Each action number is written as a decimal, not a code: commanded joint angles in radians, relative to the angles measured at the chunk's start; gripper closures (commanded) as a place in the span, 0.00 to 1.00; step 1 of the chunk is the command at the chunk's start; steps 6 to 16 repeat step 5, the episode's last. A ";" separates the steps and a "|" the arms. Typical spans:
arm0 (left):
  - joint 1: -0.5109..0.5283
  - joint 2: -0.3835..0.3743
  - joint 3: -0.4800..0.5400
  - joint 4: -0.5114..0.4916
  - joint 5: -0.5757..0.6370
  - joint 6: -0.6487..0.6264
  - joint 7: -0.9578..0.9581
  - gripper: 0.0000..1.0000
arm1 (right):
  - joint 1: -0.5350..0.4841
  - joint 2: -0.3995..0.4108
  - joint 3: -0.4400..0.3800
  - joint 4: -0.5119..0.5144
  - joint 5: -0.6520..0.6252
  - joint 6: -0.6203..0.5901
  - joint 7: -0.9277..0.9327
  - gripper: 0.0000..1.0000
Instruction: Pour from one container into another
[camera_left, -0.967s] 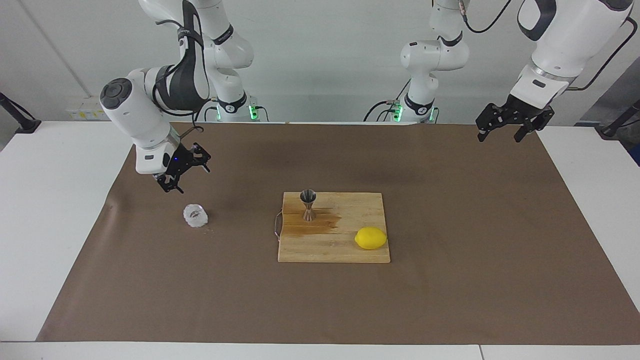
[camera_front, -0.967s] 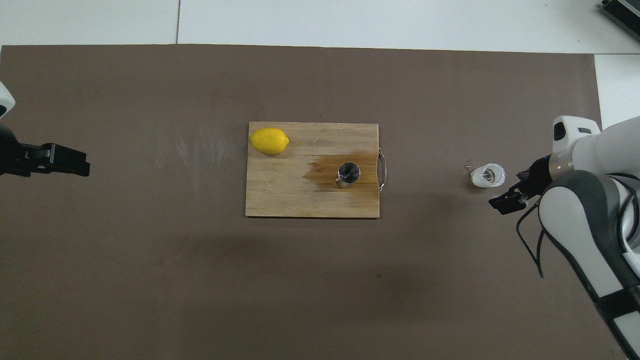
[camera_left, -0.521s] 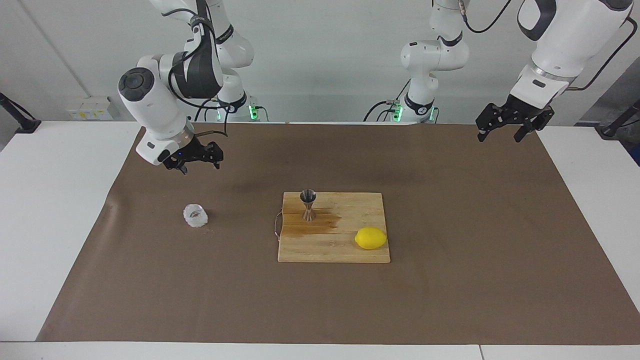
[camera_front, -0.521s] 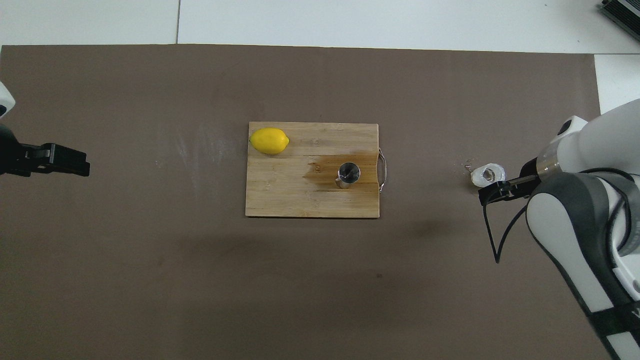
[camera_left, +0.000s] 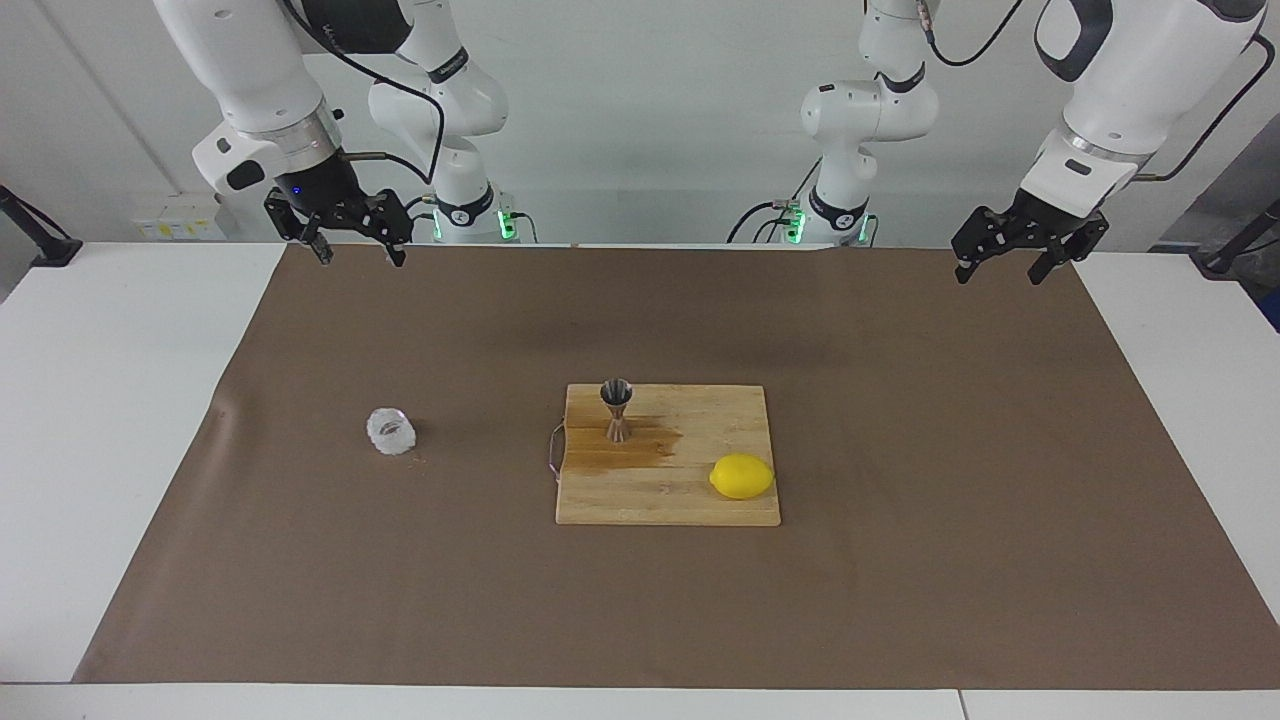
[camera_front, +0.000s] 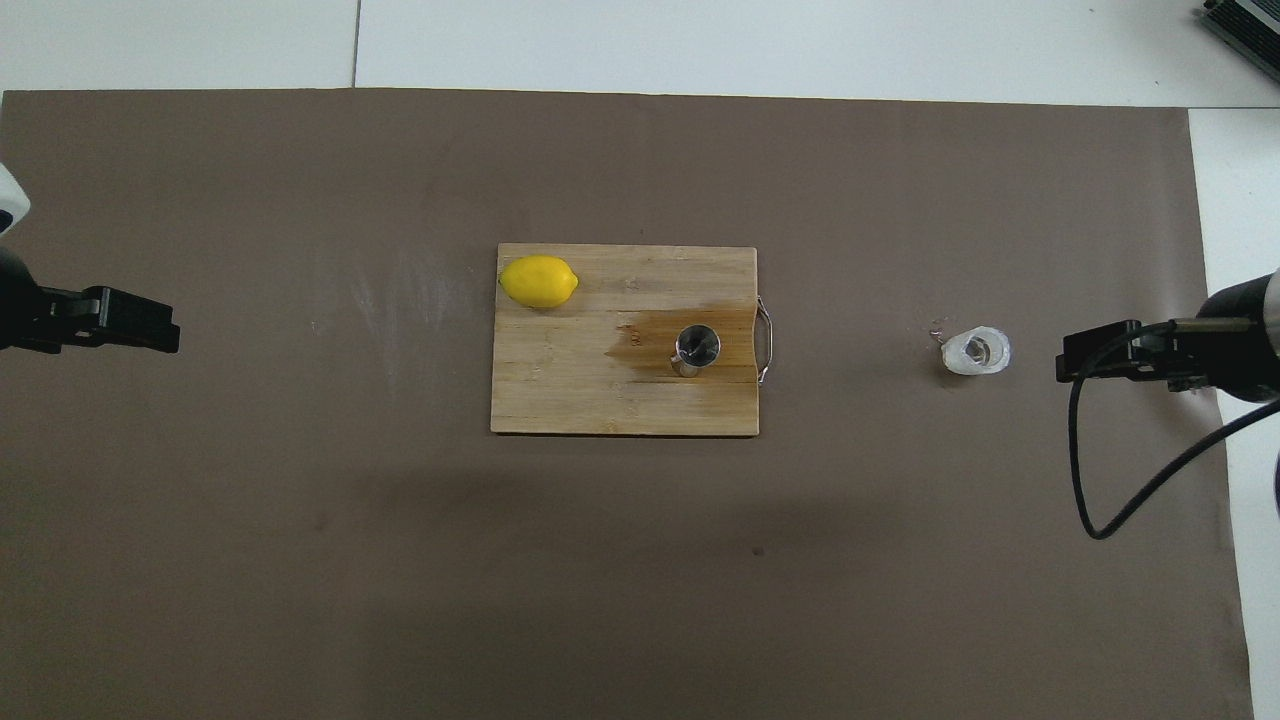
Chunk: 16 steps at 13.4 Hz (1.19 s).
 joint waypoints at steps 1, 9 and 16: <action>0.008 -0.019 -0.006 -0.011 0.009 -0.011 -0.008 0.00 | -0.017 0.039 0.000 0.025 -0.035 0.068 -0.072 0.00; 0.008 -0.021 -0.006 -0.011 0.009 -0.011 -0.009 0.00 | -0.036 0.047 -0.002 0.040 -0.023 0.058 -0.102 0.00; 0.008 -0.021 -0.006 -0.011 0.009 -0.011 -0.009 0.00 | -0.036 0.047 -0.002 0.040 -0.023 0.058 -0.102 0.00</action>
